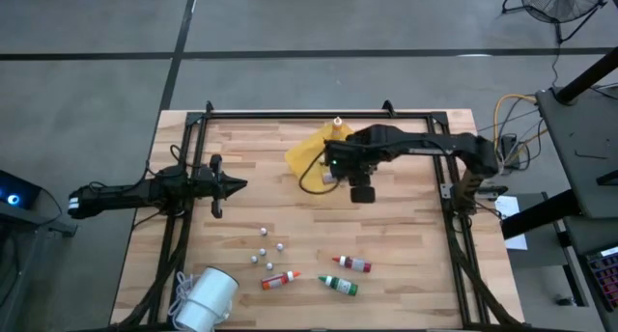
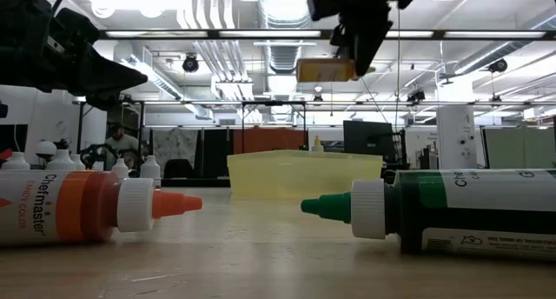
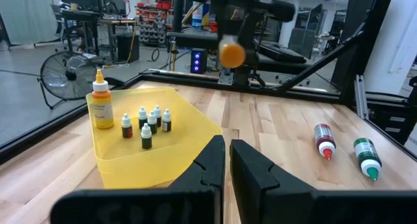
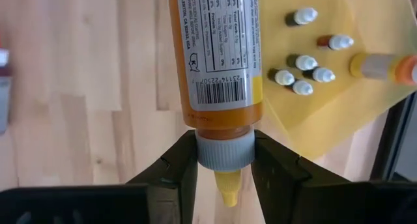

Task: Pick & Place food coloring
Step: Put the large yellow food coloring bottle into the yellow bin

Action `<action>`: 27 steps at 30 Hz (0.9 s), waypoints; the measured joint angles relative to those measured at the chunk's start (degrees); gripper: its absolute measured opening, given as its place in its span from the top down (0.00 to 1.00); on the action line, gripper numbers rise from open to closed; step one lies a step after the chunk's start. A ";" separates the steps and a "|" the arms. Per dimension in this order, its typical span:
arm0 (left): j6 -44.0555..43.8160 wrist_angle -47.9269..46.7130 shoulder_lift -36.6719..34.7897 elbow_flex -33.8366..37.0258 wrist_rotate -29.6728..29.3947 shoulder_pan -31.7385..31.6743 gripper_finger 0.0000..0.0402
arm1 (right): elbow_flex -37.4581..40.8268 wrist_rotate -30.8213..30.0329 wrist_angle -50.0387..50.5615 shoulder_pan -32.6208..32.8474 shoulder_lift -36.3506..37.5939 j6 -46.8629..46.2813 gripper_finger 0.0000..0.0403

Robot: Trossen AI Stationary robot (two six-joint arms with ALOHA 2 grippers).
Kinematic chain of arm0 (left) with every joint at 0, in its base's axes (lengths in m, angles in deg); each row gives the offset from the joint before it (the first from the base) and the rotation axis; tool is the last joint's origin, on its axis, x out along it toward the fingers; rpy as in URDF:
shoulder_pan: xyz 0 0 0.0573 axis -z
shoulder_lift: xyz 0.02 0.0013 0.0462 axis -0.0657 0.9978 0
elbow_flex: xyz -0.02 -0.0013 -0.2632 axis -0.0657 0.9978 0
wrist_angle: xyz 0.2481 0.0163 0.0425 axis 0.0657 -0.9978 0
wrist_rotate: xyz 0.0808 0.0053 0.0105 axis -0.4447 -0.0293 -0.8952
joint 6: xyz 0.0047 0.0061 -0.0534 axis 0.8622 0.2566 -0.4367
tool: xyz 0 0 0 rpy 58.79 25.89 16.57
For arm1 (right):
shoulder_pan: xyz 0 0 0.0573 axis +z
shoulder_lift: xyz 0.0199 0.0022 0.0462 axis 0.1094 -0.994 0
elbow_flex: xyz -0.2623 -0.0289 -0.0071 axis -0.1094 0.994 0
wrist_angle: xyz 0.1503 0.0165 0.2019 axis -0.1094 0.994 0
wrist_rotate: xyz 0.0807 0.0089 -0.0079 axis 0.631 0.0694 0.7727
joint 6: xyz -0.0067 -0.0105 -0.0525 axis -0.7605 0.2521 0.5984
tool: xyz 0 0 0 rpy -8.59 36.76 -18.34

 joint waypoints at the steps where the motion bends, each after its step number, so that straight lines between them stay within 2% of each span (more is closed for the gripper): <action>1: 0.00 -0.01 0.00 0.00 -0.01 0.00 1.00 | -0.38 0.00 0.01 -0.55 -0.53 -0.37 0.73; 7: 0.00 -0.01 0.07 0.00 -0.01 0.00 1.00 | -4.02 0.09 0.11 -2.59 -2.93 0.37 0.73; 20: 0.96 -0.01 0.07 0.00 -0.02 0.04 1.00 | -13.43 0.68 0.61 -3.39 -2.90 5.21 0.73; 25: 14.23 0.05 0.07 0.00 -0.98 -0.02 1.00 | -14.60 2.06 0.75 -3.36 -2.90 4.96 0.73; 27: 16.77 0.05 0.07 0.00 -1.02 -0.02 1.00 | -14.83 2.15 0.72 -3.35 -2.90 4.64 0.73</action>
